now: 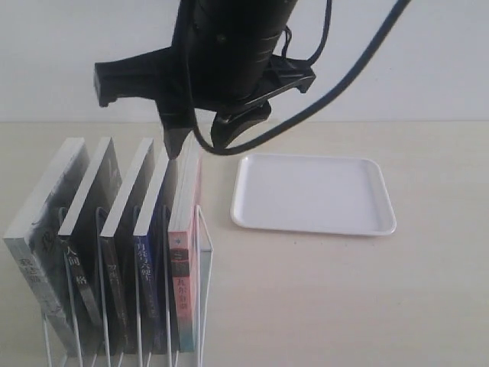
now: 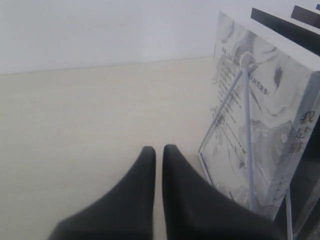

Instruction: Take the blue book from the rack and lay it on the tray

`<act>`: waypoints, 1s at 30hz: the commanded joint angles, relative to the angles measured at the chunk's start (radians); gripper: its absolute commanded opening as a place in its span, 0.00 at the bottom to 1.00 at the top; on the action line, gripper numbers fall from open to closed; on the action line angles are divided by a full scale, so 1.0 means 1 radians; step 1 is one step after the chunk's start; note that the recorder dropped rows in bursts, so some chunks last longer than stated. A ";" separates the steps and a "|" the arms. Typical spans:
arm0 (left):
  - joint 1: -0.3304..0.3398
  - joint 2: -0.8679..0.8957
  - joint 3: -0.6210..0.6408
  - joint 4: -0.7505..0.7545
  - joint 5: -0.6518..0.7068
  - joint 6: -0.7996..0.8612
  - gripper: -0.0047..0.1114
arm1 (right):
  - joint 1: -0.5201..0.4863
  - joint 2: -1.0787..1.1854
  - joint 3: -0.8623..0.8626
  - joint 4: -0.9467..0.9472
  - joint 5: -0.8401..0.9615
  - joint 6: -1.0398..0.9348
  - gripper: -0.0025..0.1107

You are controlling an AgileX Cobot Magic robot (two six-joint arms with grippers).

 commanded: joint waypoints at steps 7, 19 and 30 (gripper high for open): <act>0.004 -0.003 0.003 0.000 0.001 -0.007 0.08 | 0.036 0.009 -0.008 -0.095 -0.034 0.106 0.43; 0.004 -0.003 0.003 0.000 0.001 -0.007 0.08 | 0.036 0.084 -0.003 -0.086 -0.040 0.115 0.43; 0.004 -0.003 0.003 0.000 0.001 -0.007 0.08 | 0.036 0.095 -0.003 -0.133 -0.012 0.121 0.43</act>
